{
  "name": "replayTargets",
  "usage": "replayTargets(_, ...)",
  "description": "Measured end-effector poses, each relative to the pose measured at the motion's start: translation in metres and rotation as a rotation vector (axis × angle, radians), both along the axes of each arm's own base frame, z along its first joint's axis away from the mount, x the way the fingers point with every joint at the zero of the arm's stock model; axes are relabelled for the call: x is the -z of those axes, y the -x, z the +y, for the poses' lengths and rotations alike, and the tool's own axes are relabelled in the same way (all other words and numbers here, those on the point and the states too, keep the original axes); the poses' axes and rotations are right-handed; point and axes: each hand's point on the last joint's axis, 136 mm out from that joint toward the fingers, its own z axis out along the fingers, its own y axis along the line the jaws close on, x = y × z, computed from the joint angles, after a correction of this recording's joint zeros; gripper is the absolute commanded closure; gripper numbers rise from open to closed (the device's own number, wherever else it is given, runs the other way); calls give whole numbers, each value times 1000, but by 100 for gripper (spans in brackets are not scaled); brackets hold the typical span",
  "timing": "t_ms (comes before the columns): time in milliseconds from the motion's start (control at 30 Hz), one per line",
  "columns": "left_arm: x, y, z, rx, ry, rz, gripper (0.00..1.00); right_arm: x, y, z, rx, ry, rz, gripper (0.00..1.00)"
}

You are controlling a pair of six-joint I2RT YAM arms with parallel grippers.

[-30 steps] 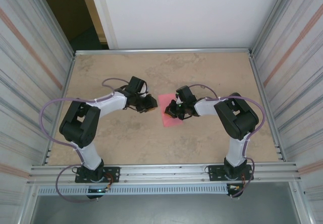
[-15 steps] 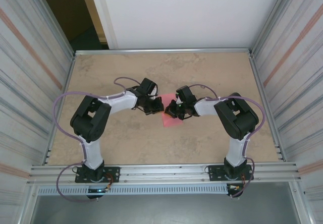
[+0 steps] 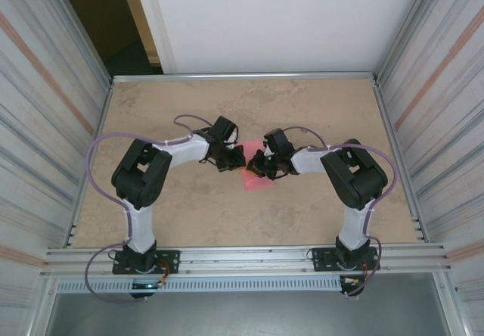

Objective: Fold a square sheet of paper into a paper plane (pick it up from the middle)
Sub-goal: Fold the triangle a second time at the center of the table.

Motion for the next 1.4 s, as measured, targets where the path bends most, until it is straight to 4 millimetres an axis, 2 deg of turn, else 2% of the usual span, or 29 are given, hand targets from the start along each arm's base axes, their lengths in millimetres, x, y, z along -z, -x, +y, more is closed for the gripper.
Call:
replayTargets(167, 9, 2, 4, 3, -29, 14, 97, 0, 0, 0, 0, 0, 0, 100)
replayTargets(533, 10, -2, 8, 12, -73, 6, 98, -1, 3, 1, -1, -19, 19, 98)
replayTargets(833, 10, -3, 9, 39, -100, 6, 98, -24, -1, -7, -21, -23, -49, 98)
replayTargets(1400, 10, -5, 10, 54, -122, 3, 99, -2, 8, -15, -35, 19, -4, 98)
